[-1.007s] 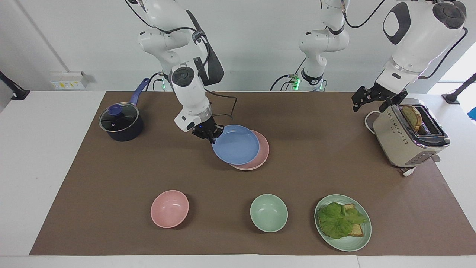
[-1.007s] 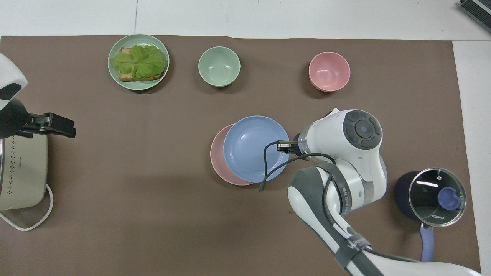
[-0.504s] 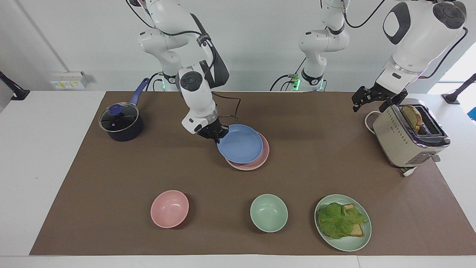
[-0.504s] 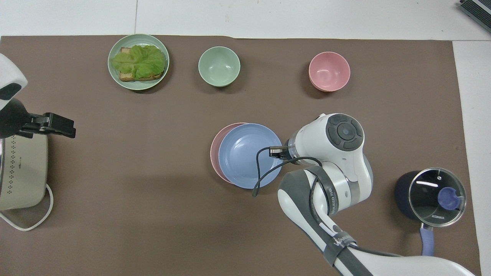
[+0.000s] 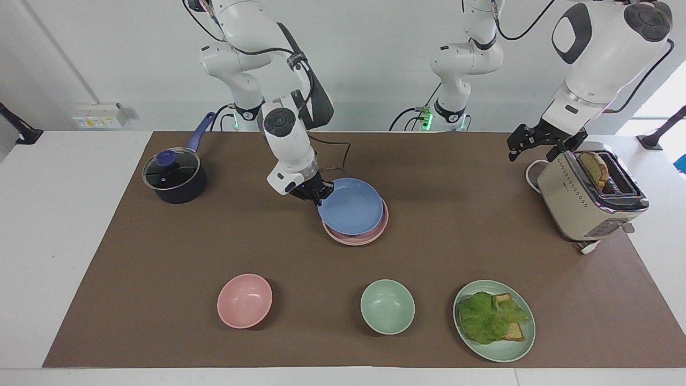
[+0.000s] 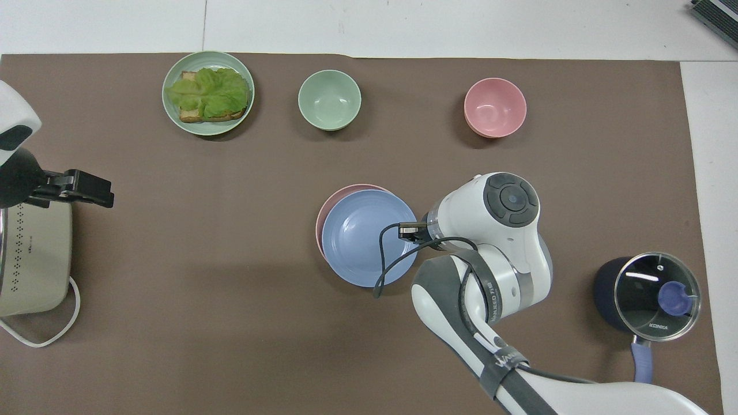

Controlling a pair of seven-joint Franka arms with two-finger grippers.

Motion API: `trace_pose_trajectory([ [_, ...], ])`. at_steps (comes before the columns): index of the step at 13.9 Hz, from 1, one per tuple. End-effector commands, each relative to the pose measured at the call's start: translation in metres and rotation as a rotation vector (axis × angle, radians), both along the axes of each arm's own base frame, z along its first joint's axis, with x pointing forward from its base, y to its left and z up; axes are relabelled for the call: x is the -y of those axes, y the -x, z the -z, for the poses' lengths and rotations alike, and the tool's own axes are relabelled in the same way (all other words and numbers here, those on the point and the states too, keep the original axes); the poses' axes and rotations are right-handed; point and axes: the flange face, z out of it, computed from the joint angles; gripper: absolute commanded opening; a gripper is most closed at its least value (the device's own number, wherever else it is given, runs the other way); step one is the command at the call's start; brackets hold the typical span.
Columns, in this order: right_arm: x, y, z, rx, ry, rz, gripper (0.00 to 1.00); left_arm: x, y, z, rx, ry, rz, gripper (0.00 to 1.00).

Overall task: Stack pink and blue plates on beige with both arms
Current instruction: 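Lift the blue plate with the right gripper onto the pink plate, then lower the blue plate onto the stack and open the right gripper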

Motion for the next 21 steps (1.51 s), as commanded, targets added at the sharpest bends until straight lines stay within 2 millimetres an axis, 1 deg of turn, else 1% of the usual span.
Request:
trace_pose_trajectory([
  [1,-0.0052,-0.0038,-0.0016,0.017,-0.030,0.007,0.00,-0.0026,-0.0003,-0.0045,0.006,-0.005,0.007,1.00],
  [6,-0.0074,-0.0136,-0.0039,0.052,-0.043,0.014,0.00,-0.0027,-0.0002,-0.0038,0.004,-0.006,0.007,1.00],
  [15,-0.0117,-0.0100,-0.0020,0.049,-0.043,-0.006,0.00,-0.0035,-0.0003,-0.0038,0.004,-0.006,0.006,1.00],
  [16,-0.0125,-0.0096,-0.0020,0.050,-0.044,-0.012,0.05,-0.0027,-0.0002,-0.0038,0.004,-0.006,0.007,1.00],
  [18,-0.0125,-0.0095,-0.0018,0.048,-0.043,-0.012,0.28,-0.0035,-0.0003,-0.0038,0.004,-0.006,0.006,1.00],
  [19,-0.0116,-0.0097,-0.0017,0.047,-0.043,-0.012,0.35,-0.0035,-0.0003,-0.0038,0.004,-0.006,0.006,1.00],
  [20,-0.0129,-0.0106,-0.0030,0.052,-0.044,-0.014,0.51,-0.0035,-0.0003,-0.0038,0.004,-0.006,0.006,1.00],
  [21,-0.0131,-0.0113,-0.0049,0.057,-0.046,-0.014,0.71,-0.0027,-0.0003,-0.0045,0.006,-0.005,0.007,1.00],
])
